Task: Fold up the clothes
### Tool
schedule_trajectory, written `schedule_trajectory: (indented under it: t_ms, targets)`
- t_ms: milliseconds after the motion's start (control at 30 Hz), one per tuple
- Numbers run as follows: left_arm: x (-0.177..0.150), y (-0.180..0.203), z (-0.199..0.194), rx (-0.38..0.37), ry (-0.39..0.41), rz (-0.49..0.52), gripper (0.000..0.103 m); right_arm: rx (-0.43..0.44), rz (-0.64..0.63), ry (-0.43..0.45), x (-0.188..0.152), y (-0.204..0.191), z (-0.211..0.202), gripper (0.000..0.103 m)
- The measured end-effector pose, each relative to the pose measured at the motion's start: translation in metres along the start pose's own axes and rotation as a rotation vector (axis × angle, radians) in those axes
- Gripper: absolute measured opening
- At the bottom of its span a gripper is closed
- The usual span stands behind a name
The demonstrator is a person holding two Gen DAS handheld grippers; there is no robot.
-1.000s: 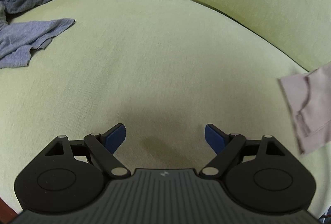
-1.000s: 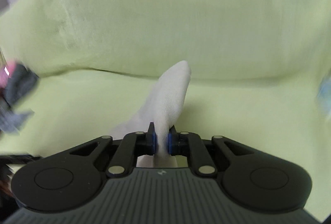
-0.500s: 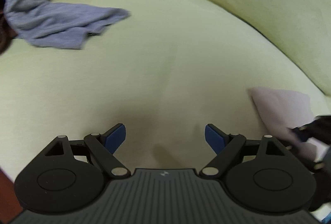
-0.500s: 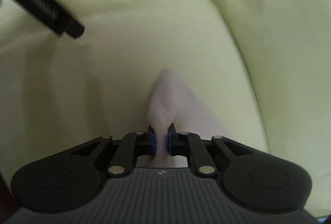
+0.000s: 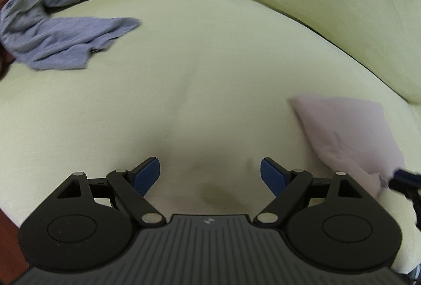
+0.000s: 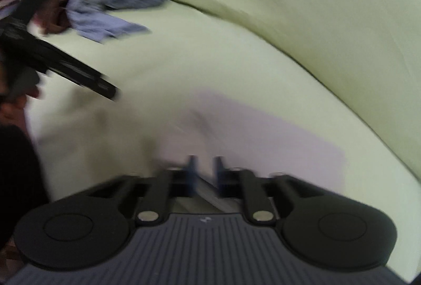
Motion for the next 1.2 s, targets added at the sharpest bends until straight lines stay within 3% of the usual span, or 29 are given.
schedule_trajectory:
  t_ms: [133, 300, 367, 400, 700, 833, 1000, 1033, 1067, 1133, 1200]
  targets:
    - [-0.004, 0.004, 0.0, 0.021, -0.006, 0.002, 0.086, -0.024, 0.071, 0.007, -0.003, -0.001, 0.019, 0.008]
    - [-0.008, -0.004, 0.005, 0.043, -0.023, -0.01, 0.086, 0.25, 0.164, 0.012, -0.003, -0.06, 0.025, 0.008]
    - [-0.01, -0.006, 0.006, 0.041, -0.027, -0.011, 0.086, 0.291, 0.297, 0.039, -0.01, -0.058, 0.013, 0.037]
    - [-0.01, -0.007, 0.006, 0.041, -0.029, -0.009, 0.086, 0.32, 0.431, 0.049, -0.02, -0.049, 0.006, 0.042]
    - [-0.009, 0.004, 0.005, 0.019, -0.035, 0.033, 0.086, 0.476, 1.197, 0.07, -0.068, 0.009, 0.031, 0.041]
    - [-0.006, 0.02, 0.001, 0.024, -0.022, 0.103, 0.086, 0.418, 1.401, 0.083, -0.089, 0.026, 0.042, 0.042]
    - [-0.006, 0.029, 0.002, 0.012, -0.022, 0.131, 0.086, 0.488, 1.592, 0.146, -0.106, 0.042, 0.059, 0.042]
    - [-0.007, 0.029, 0.003, 0.013, -0.026, 0.128, 0.086, 0.486, 1.574, 0.153, -0.105, 0.041, 0.06, 0.041]
    - [-0.008, 0.028, 0.004, 0.012, -0.031, 0.124, 0.086, 0.482, 1.549, 0.158, -0.102, 0.041, 0.061, 0.025]
    - [-0.01, 0.026, 0.005, 0.017, -0.033, 0.123, 0.086, 0.475, 1.462, 0.161, -0.092, 0.03, 0.064, 0.005]
    - [-0.011, 0.024, 0.005, 0.024, -0.035, 0.126, 0.086, 0.462, 1.405, 0.182, -0.086, 0.022, 0.061, 0.003]
Point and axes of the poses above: each gripper's, at about its wrist camera, not at the fingertips, and z roughly the way its jaws point, y to its right, x to its top, the point moved 6 cm from there along z, roughly the way its jaws point, and after that the axes turned 9 degrees about -y, right-handed, at the moved point
